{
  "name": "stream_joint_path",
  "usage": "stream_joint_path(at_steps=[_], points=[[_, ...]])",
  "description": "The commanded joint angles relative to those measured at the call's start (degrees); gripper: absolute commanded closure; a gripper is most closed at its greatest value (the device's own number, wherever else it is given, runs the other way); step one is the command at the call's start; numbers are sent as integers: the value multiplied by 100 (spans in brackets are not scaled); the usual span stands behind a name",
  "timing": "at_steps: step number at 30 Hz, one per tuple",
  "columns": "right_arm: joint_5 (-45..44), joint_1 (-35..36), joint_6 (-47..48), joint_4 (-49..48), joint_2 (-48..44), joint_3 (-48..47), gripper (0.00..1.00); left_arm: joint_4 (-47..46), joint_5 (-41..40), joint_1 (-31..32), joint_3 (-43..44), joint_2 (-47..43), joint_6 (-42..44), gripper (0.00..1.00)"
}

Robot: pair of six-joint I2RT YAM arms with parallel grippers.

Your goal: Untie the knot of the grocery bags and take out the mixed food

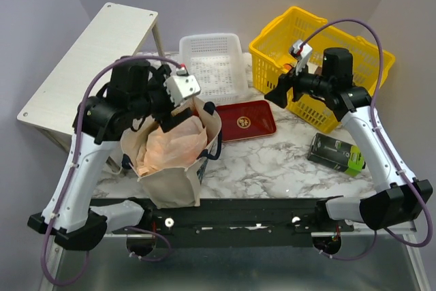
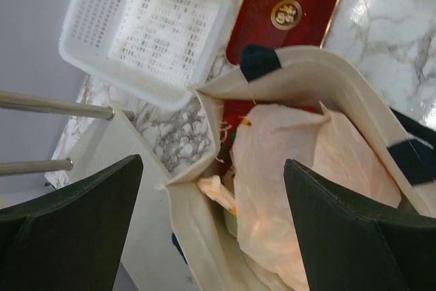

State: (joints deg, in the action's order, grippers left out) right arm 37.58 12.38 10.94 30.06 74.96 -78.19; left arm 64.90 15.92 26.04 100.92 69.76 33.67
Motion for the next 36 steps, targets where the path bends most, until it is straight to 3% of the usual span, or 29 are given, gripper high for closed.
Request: stream_joint_path(at_steps=[1, 7, 10, 18, 24, 30, 32, 35, 36], points=[[-171, 115, -58, 95, -77, -108, 7, 982, -465, 400, -1125, -655, 649, 1], [-506, 203, 628, 1607, 1, -627, 7, 349, -976, 586, -2294, -1315, 176, 1], [-779, 212, 331, 1520, -226, -364, 6, 259, -1547, 560, -2262, -1289, -351, 1], [-507, 221, -39, 1336, -78, -205, 6, 822, -2022, 367, -2366, -1157, -923, 1], [-419, 300, -39, 1204, 247, -381, 6, 673, -2602, 393, -3157, -1026, -1248, 1], [-401, 414, 101, 1256, 282, -459, 6, 128, -2410, 78, -4159, -604, -1346, 1], [-375, 449, 110, 1388, 326, -574, 6, 58, -2296, -11, -4344, -342, -1337, 6], [-374, 502, 163, 1502, 353, -706, 6, -39, -1980, -99, -4283, -200, -1153, 30], [-401, 519, 172, 1485, 335, -706, 6, -91, -1918, -108, -4239, -234, -1126, 47]])
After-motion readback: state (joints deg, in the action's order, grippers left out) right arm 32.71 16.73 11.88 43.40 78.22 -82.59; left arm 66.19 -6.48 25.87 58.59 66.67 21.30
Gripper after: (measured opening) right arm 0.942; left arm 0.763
